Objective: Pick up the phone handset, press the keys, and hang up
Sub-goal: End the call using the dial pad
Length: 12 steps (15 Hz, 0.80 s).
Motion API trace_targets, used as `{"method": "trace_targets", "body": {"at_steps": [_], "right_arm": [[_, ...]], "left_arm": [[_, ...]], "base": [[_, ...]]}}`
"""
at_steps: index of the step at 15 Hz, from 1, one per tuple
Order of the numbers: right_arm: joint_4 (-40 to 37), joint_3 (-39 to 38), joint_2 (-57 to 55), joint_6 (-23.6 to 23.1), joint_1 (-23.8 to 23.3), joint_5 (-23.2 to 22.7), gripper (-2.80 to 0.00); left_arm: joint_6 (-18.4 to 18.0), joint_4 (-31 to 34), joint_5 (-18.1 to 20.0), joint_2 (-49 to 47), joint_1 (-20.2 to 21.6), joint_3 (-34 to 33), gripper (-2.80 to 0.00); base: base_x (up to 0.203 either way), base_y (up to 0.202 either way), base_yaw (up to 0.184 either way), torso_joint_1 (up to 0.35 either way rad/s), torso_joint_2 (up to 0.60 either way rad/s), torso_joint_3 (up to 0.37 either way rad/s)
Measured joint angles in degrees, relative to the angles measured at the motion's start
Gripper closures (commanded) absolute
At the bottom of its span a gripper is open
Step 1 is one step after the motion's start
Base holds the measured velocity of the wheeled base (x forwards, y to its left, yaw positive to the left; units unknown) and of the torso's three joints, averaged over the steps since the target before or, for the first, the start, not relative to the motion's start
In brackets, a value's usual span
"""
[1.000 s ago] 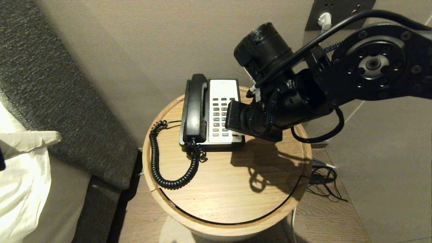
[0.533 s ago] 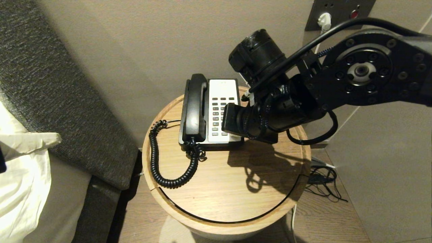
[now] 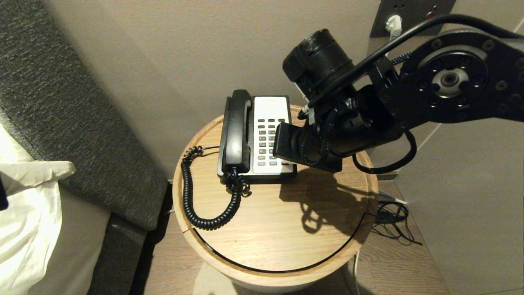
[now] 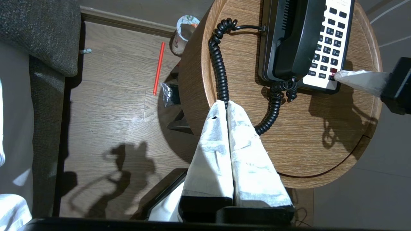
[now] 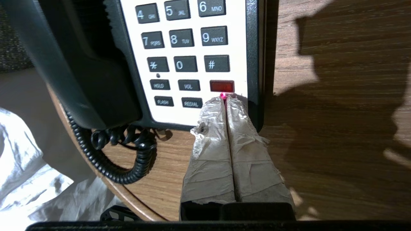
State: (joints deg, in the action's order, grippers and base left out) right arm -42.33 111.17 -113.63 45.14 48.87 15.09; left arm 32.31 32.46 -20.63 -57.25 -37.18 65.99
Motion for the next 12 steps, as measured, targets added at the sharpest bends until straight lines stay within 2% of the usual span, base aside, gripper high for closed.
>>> {"method": "trace_targets", "body": {"at_steps": [12], "right_arm": [[0.13, -0.06, -0.44, 0.09, 0.02, 0.04, 0.0]], "left_arm": [[0.02, 0.0, -0.06, 0.02, 0.0, -0.61, 0.0]], "base": [[0.0, 0.0, 0.0, 0.0, 0.0, 0.0]]}}
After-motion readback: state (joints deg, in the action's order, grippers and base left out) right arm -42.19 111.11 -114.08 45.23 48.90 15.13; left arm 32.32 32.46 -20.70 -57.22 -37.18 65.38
